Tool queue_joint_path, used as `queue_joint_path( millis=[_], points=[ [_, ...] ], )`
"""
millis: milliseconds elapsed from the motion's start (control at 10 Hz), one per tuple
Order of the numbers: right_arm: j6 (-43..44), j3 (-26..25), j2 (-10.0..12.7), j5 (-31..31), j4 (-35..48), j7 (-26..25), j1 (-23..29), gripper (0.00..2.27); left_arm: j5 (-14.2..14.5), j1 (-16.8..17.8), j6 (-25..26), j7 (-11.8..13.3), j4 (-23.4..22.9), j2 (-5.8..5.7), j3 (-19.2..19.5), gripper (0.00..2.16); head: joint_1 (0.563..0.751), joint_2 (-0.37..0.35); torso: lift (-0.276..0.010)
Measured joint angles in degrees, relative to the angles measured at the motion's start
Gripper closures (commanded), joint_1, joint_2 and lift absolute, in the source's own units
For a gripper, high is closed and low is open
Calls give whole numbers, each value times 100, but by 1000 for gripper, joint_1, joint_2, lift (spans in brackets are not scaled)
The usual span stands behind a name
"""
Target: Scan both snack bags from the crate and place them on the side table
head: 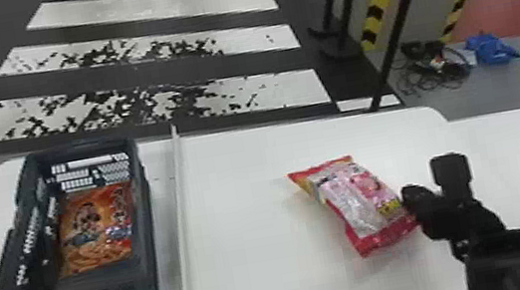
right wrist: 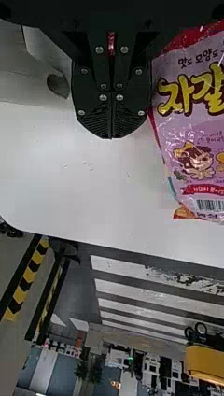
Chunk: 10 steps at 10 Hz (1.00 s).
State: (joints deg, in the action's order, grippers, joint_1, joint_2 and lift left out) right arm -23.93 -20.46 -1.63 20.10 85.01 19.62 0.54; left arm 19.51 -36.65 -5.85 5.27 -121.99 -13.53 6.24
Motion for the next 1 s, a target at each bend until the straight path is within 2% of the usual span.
queue_joint_path(
  millis=[700,1000],
  points=[
    [-384,51,87,0,557,-1,283,2128,-8,1,1,-4,-6,1,-16,43,695,-157,-98],
    [-854,105,110,-25,969,53,468,2128,-9,25,4,-2,-17,0,-17,43,695,-157,-98]
  ],
)
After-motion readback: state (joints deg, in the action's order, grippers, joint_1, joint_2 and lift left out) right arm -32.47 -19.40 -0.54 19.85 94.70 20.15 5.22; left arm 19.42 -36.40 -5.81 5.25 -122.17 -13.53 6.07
